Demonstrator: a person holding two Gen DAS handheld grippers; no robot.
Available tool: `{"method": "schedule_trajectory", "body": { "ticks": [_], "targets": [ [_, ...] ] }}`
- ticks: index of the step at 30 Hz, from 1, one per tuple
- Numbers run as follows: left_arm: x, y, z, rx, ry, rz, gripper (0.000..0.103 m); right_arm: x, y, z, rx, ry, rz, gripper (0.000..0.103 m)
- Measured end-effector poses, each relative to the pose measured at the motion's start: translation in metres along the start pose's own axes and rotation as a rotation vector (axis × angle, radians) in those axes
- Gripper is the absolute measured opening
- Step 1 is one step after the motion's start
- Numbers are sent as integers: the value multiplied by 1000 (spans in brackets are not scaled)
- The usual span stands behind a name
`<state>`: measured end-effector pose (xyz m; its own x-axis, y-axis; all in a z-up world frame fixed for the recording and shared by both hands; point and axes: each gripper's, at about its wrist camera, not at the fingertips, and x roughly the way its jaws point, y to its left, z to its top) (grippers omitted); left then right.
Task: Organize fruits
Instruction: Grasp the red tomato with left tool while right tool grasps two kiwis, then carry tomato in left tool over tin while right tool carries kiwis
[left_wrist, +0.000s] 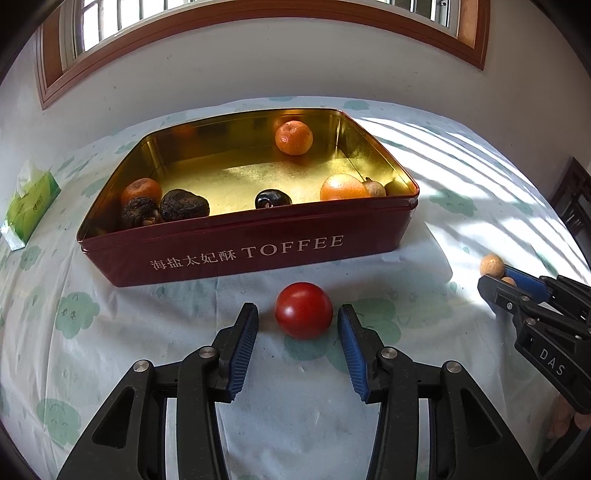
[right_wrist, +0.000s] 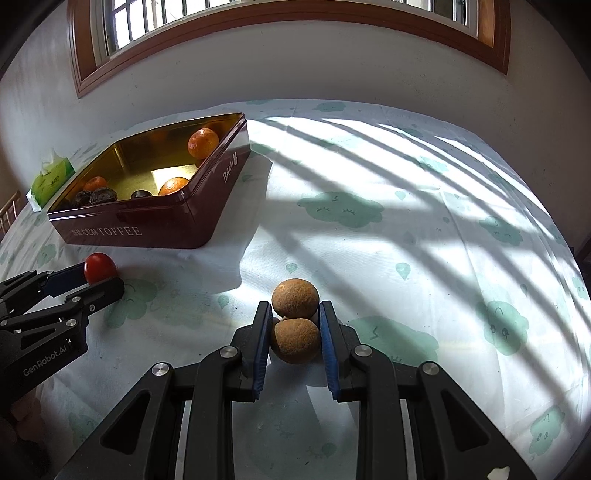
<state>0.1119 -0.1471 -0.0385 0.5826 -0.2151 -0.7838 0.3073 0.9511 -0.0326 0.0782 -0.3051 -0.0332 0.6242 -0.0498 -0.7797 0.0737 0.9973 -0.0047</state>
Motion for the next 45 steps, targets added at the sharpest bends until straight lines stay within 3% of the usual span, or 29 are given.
{"method": "schedule_trajectory", "body": {
  "ticks": [7,9,25,45],
  "targets": [
    [1,4,1,-2,-14,1,43,0,0,0,3,0,3,24],
    [0,5,1,-7,-17,-2,31,0,0,0,3,0,3,24],
    [-14,12,-3,-9,-13,-18,30,1,1,-1,-9,2,-14,24],
    [-35,48,-6,-49,-29,22,30,-1,9,3,-16,14,-40,24]
  ]
}}
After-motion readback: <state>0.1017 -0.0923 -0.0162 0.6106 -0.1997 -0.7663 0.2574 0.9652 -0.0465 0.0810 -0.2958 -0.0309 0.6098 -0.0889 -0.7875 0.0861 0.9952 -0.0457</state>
